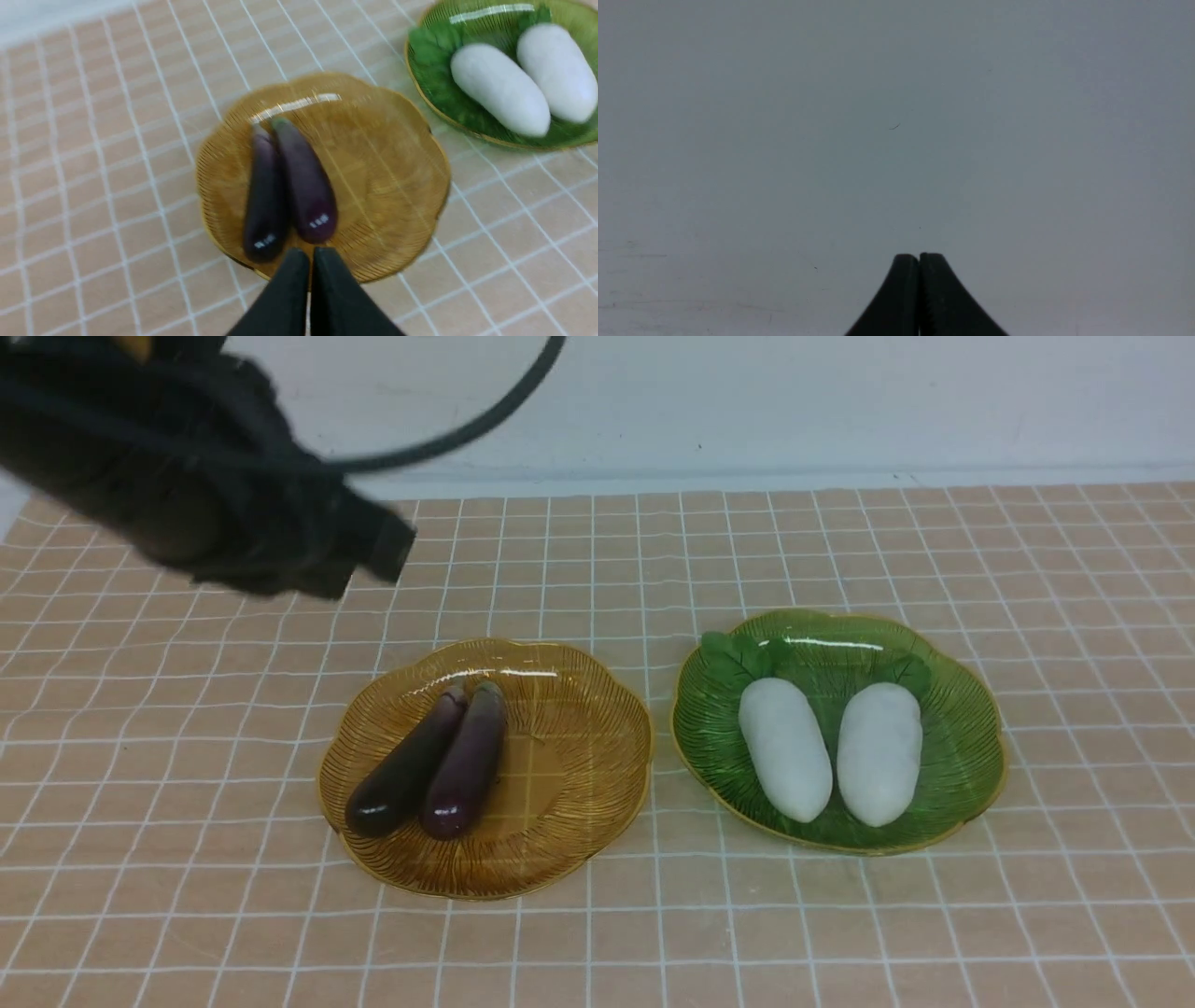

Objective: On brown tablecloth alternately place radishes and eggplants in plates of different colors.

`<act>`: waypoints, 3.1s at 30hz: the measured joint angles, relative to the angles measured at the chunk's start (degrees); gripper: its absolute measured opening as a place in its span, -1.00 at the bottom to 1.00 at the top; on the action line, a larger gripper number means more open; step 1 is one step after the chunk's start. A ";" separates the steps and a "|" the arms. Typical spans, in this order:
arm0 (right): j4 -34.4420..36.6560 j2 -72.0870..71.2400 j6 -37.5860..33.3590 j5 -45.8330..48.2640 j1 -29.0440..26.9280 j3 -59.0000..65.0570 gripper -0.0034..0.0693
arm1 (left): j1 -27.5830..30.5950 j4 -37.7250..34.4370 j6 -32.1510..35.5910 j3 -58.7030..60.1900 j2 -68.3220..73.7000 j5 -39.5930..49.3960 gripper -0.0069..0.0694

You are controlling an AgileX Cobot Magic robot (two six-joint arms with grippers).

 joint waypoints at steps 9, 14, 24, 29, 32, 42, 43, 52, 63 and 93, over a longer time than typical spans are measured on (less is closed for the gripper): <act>0.00 0.00 0.00 0.00 0.00 0.00 -0.95 | 0.00 4.30 -7.07 11.07 -18.72 -6.45 -0.83; 0.00 0.00 0.00 0.00 0.00 0.00 -0.95 | 0.00 4.30 -7.49 11.53 -22.22 -5.48 -0.83; 0.00 0.00 -0.35 0.00 0.00 0.00 -0.95 | 0.00 4.30 -7.11 11.53 -22.22 -4.03 -0.83; 0.00 0.00 -0.62 0.00 0.00 0.00 -0.95 | 0.00 4.35 -6.37 11.53 -22.43 -3.75 -0.83; 0.00 0.00 -0.67 0.00 0.00 0.00 -0.95 | 1.32 2.78 -3.26 13.63 -25.56 -5.42 -0.83; 0.00 0.00 -0.74 0.00 0.00 0.00 -0.95 | 20.04 -8.91 12.48 39.57 -40.86 -18.69 -0.83; 0.00 0.00 -0.74 0.00 0.00 0.00 -0.95 | 21.20 -9.27 12.57 41.57 -41.87 -19.18 -0.83; 0.00 0.00 -0.74 0.00 0.00 0.00 -0.95 | 23.39 -9.56 13.11 50.80 -47.09 -20.69 -0.83; 0.00 0.00 -0.74 0.00 0.00 0.00 -0.95 | 23.39 -9.56 13.11 50.85 -47.09 -20.69 -0.83; -7.83 0.00 -2.68 11.55 -4.74 4.93 -0.95 | 23.39 -9.56 13.11 50.85 -47.09 -20.69 -0.83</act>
